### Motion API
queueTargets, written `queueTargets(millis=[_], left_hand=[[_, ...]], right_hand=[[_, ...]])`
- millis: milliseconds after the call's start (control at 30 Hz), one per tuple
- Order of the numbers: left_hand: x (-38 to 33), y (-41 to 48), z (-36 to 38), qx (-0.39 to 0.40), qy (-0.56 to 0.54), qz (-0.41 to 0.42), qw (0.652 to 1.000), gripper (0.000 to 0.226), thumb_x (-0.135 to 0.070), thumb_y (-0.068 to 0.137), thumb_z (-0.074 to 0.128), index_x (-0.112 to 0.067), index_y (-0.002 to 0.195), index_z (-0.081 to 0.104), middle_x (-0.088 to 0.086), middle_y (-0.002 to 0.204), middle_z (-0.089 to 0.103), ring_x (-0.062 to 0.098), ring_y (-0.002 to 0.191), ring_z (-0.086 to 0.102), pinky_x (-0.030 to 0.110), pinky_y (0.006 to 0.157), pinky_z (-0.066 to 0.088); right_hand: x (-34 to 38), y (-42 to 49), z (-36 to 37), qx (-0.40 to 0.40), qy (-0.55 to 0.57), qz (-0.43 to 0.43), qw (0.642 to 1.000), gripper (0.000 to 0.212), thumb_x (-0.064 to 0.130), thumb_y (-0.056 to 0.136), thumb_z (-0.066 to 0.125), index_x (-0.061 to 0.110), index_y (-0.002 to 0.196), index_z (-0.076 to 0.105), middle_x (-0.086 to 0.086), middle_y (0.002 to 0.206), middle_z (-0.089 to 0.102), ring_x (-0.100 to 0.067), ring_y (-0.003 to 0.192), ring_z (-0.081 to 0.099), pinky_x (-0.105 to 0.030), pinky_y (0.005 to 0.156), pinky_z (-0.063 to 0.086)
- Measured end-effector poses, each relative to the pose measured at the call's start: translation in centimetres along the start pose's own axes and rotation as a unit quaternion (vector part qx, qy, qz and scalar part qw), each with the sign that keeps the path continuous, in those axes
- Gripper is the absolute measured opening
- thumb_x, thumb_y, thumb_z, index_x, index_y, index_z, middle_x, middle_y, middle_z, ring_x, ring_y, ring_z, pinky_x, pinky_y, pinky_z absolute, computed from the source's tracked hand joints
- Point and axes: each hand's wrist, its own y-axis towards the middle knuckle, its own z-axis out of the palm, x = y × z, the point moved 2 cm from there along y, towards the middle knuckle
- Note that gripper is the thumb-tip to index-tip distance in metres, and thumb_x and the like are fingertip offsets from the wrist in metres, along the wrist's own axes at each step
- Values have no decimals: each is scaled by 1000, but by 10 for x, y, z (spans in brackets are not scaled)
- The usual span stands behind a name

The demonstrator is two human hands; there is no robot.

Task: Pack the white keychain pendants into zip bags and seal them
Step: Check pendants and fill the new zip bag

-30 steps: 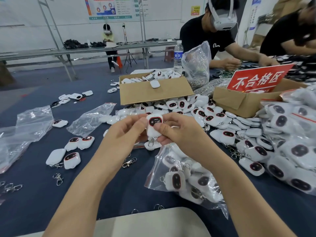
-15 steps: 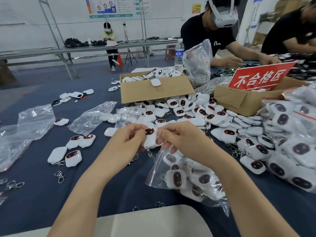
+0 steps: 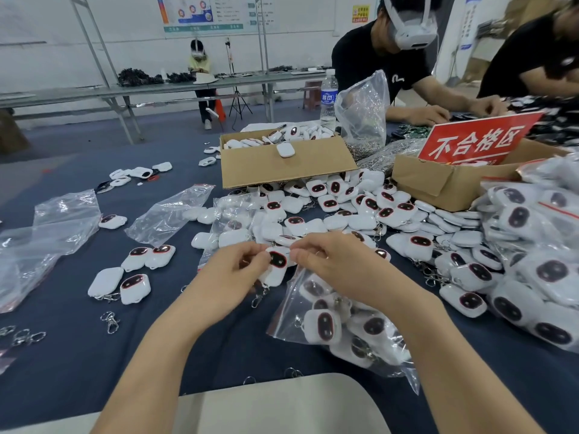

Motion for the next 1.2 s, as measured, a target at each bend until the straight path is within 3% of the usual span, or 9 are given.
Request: queueTargets(millis=[100,167,367,467,633,700,800,1000,1200], left_hand=[[-8,-1,-1,-33,-57,38,997,11,-30,97,64,-26,104,72,-8,80,71,6,72,65,41,77,58],[-13,-2,0,-45,-69,62,995,13,-32,93,64,-26,103,70,-9,81,71,11,78,64,53,85,56],[-19,-4,0,-59,-83,87,991,10,-30,91,64,-31,99,71,6,90,72,13,79,62,60,88,55],[-20,-4,-2,-59,-96,89,990,13,-37,86,64,-37,97,73,4,92,73,12,82,66,54,88,59],[-20,-3,-4,-39,-103,118,987,22,-22,99,63,-42,98,73,-10,85,72,5,82,66,26,80,61],[-22,-5,-3,-19,-107,119,987,17,-23,96,66,-37,104,72,-9,92,72,6,82,65,24,78,59],[-25,-6,0,-1,-90,115,989,25,-16,94,67,-33,113,66,-13,96,71,3,80,63,22,78,55],[-25,-7,6,-18,-97,96,990,25,-13,95,65,-32,111,60,-2,86,67,5,71,55,14,60,44],[-24,-4,5,-16,-87,93,992,26,-13,95,65,-33,112,61,-3,84,68,4,71,59,13,63,46]], right_hand=[[4,1,1,-2,35,-28,999,17,44,100,57,33,103,70,22,70,63,-3,60,57,-20,59,46],[8,3,1,-16,55,-47,997,17,40,100,58,29,95,70,17,64,60,0,58,50,-22,57,41],[12,3,-2,-46,103,-64,992,9,34,98,63,34,93,70,18,62,62,-4,61,54,-32,69,51],[12,4,0,-56,114,-63,990,12,35,97,63,28,90,71,19,64,64,-2,61,54,-28,68,50],[11,7,0,-66,146,-44,986,15,32,97,64,21,96,73,20,66,66,5,59,60,-21,62,48],[10,8,-1,-71,168,-36,983,14,31,96,65,19,96,73,16,64,66,5,52,58,-11,53,40],[8,9,-1,-86,188,-20,978,15,29,96,65,16,96,72,9,67,66,5,44,54,-7,45,35],[6,9,1,-77,196,-19,977,19,33,97,64,17,97,74,15,65,67,3,61,62,-13,57,41],[4,4,-6,-53,177,-31,982,16,35,98,62,26,96,75,19,70,70,7,59,60,-7,58,41]])
